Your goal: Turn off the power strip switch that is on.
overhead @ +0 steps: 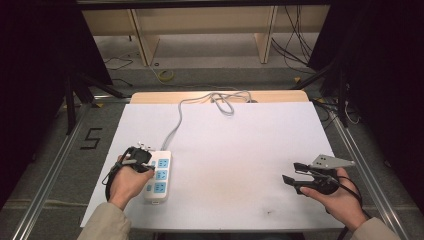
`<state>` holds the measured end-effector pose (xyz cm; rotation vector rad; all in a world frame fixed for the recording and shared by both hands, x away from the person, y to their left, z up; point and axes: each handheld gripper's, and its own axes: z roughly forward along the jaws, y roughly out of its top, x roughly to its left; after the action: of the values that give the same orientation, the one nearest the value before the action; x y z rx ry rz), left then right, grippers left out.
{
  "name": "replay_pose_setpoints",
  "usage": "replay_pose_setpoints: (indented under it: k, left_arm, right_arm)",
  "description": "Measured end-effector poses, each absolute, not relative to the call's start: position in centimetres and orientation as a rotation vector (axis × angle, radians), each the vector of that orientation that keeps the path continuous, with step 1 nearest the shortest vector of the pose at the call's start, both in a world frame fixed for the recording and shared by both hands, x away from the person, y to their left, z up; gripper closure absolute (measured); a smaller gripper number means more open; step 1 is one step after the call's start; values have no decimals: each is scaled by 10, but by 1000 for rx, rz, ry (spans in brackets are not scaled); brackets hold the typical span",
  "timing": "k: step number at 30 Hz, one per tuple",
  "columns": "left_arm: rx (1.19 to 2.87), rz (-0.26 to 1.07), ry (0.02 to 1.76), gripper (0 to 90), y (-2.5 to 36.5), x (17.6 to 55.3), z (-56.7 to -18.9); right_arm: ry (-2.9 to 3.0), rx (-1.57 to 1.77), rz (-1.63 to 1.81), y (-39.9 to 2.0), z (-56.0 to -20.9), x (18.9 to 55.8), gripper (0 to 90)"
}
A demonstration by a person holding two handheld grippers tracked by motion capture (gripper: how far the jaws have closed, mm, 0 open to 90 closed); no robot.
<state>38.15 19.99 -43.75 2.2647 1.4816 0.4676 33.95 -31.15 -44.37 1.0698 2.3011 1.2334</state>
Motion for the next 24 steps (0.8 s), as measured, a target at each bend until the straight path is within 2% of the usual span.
replay_pose_setpoints:
  k: [9, 11, 18, 24]
  left_arm:
    - [2191, 528, 1419, 896, 200, 379, -431]
    - [2169, 550, 1412, 826, 200, 379, -431]
    - [2134, 599, 1378, 789, 200, 378, -428]
    - [2115, 636, 1315, 696, 199, 375, -427]
  right_arm:
    - [2301, 1069, 1234, -311, -444, 339, 345]
    - [2301, 1070, 1234, -311, -444, 339, 344]
    - [2301, 1070, 1233, -312, -444, 340, 345]
    - [2301, 1073, 1234, -311, -444, 340, 344]
